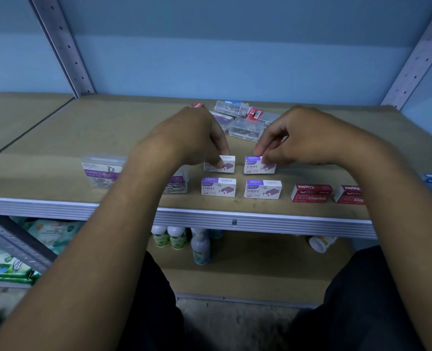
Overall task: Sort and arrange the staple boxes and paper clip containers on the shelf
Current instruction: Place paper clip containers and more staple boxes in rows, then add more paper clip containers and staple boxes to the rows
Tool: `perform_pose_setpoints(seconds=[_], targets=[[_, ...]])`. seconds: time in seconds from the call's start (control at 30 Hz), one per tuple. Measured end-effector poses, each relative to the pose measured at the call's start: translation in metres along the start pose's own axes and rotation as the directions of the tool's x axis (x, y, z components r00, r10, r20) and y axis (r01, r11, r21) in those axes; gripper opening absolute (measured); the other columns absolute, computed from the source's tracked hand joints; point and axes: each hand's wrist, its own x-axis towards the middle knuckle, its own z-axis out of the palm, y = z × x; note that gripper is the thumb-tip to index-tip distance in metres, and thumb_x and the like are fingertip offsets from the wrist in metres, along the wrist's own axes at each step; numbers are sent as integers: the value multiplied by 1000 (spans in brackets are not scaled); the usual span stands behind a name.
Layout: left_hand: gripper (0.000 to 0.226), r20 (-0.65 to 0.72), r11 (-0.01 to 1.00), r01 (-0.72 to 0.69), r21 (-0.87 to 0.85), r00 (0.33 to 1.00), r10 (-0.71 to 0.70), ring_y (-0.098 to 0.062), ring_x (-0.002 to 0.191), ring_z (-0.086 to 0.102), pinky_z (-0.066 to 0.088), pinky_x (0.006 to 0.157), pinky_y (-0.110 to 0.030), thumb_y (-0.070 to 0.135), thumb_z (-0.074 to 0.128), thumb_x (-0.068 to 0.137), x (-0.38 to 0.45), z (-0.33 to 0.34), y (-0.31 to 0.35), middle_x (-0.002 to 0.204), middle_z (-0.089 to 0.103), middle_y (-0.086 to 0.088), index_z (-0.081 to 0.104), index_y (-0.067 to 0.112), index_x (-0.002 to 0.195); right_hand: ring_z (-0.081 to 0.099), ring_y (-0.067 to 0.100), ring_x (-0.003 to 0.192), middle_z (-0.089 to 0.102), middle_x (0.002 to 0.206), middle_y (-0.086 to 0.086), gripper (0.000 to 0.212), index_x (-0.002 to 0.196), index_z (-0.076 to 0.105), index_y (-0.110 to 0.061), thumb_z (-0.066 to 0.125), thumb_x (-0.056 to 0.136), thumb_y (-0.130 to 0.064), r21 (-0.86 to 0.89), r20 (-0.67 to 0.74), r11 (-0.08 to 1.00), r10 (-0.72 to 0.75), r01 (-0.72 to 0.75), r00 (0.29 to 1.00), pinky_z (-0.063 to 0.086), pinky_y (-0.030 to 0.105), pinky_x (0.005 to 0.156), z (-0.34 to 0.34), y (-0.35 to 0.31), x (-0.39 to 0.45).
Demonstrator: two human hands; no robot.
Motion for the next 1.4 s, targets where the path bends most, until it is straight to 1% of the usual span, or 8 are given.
perform_pose_setpoints(seconds=[0.2, 0.4, 0.57, 0.7, 0.8, 0.97, 1.27, 1.4], targets=[[19, 35, 1000, 21, 5, 999, -21, -5, 85, 68, 53, 79, -24, 21, 85, 72, -1, 4, 3, 79, 73, 15, 80, 28, 89, 73, 6, 72, 76, 73, -13, 17, 84, 81, -29, 82, 78, -14, -9, 31, 1000, 23, -23, 999, 49, 17, 64, 3, 0, 0], [25, 45, 1000, 11, 13, 999, -12, -7, 94, 65, 52, 87, -26, 31, 84, 73, -3, -1, 2, 95, 73, 13, 77, 28, 97, 60, -11, 61, 72, 72, -21, 10, 90, 81, -31, 78, 84, -23, 16, -31, 1000, -22, 22, 999, 41, 3, 57, 2, 7, 3], [23, -97, 1000, -12, 13, 995, 13, -8, 97, 63, 49, 83, -25, 40, 77, 80, 1, -1, 1, 102, 71, 9, 77, 26, 98, 66, -8, 77, 75, 88, -16, 14, 98, 79, -32, 74, 87, -25, 0, -166, 999, -39, 40, 985, 39, -2, 59, 2, 10, 9], [35, -157, 999, -27, 44, 987, 34, -11, 108, 57, 41, 81, -24, 44, 74, 81, 10, 3, -1, 118, 65, 5, 72, 26, 110, 62, 8, 104, 67, 118, -10, 30, 117, 71, -37, 73, 87, -31, -39, -193, 999, -31, 24, 981, 42, 20, 77, 7, 12, 19], [47, -167, 998, 0, 65, 986, 11, -14, 119, 52, 36, 84, -24, 47, 77, 77, 20, 5, -4, 134, 56, 4, 67, 28, 119, 54, 11, 113, 58, 136, -5, 46, 130, 62, -39, 72, 86, -32, -60, -193, 998, -21, 10, 981, 38, 24, 85, 11, 14, 28], [67, -86, 987, 68, 148, 995, -56, -21, 121, 53, 41, 87, -27, 55, 76, 74, 44, 6, -5, 141, 52, 0, 57, 29, 132, 51, 18, 125, 51, 145, -2, 59, 140, 53, -37, 73, 85, -33, -97, -167, 995, -15, -1, 986, 38, 27, 89, 15, 13, 41], [68, 81, 969, 81, 232, 991, -102, -23, 116, 57, 48, 97, -39, 59, 69, 76, 69, 10, -6, 136, 56, 2, 53, 28, 134, 52, 21, 125, 51, 144, -1, 64, 142, 49, -36, 70, 82, -34, -177, -75, 984, -4, -10, 997, 48, 38, 101, 27, 13, 65], [80, 114, 962, 124, 242, 981, -155, -22, 130, 50, 43, 103, -36, 65, 67, 76, 71, 11, -8, 149, 47, 7, 41, 34, 146, 48, 22, 133, 43, 154, -1, 65, 147, 45, -35, 67, 86, -34, -211, -46, 976, 35, -43, 998, 44, 33, 102, 30, 19, 71]])
